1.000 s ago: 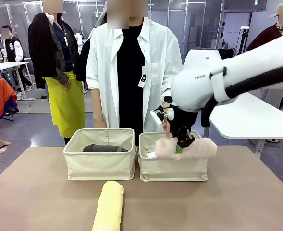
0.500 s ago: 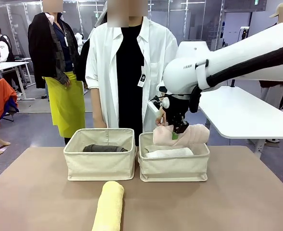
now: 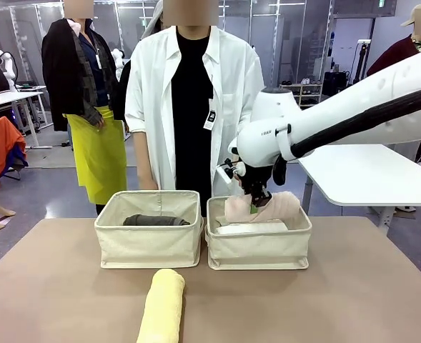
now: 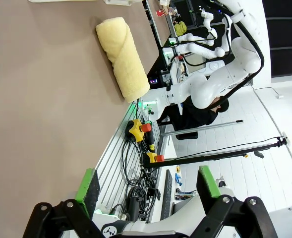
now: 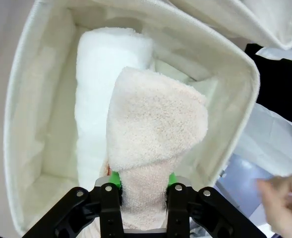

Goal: Divide the towels into two baskets.
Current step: Pick up one hotel-folded towel from the bottom of the table and place it in the Fabric basket indicated by the person.

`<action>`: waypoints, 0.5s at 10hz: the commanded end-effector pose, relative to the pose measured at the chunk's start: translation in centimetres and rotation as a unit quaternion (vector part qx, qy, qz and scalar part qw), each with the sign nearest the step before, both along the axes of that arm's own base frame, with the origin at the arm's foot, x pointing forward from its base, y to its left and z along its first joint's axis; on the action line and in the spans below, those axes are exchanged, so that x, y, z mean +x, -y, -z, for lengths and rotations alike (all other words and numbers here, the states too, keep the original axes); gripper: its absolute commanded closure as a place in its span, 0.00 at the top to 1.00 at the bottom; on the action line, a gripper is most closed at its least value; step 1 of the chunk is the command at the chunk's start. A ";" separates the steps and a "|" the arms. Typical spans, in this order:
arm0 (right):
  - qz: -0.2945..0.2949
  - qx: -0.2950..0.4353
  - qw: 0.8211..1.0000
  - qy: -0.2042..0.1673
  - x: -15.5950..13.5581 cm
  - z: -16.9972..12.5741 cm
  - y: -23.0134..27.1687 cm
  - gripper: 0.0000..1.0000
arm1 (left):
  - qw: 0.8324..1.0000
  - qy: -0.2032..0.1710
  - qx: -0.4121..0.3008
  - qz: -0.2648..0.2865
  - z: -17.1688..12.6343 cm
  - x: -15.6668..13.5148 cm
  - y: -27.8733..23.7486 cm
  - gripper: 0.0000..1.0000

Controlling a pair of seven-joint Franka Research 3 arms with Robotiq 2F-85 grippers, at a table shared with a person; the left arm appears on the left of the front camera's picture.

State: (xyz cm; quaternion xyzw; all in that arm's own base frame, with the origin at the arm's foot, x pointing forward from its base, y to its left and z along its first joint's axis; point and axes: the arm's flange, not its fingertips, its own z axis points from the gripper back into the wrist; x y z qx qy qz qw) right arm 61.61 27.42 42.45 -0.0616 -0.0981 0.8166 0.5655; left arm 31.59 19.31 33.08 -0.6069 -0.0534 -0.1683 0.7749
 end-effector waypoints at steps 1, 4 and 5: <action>0.019 0.010 1.000 -0.007 0.1 0.9 -1.3 0.35 | 1.000 -0.004 0.006 -0.001 -0.5 -0.3 -0.2 1.00; 0.034 -0.003 0.999 -0.023 -0.2 2.4 -1.5 0.65 | 1.000 -0.004 0.006 -0.001 -0.5 -0.3 -0.2 1.00; 0.037 -0.002 0.999 -0.021 -0.3 2.2 -1.5 0.92 | 1.000 -0.004 0.006 -0.001 -0.5 -0.3 -0.2 1.00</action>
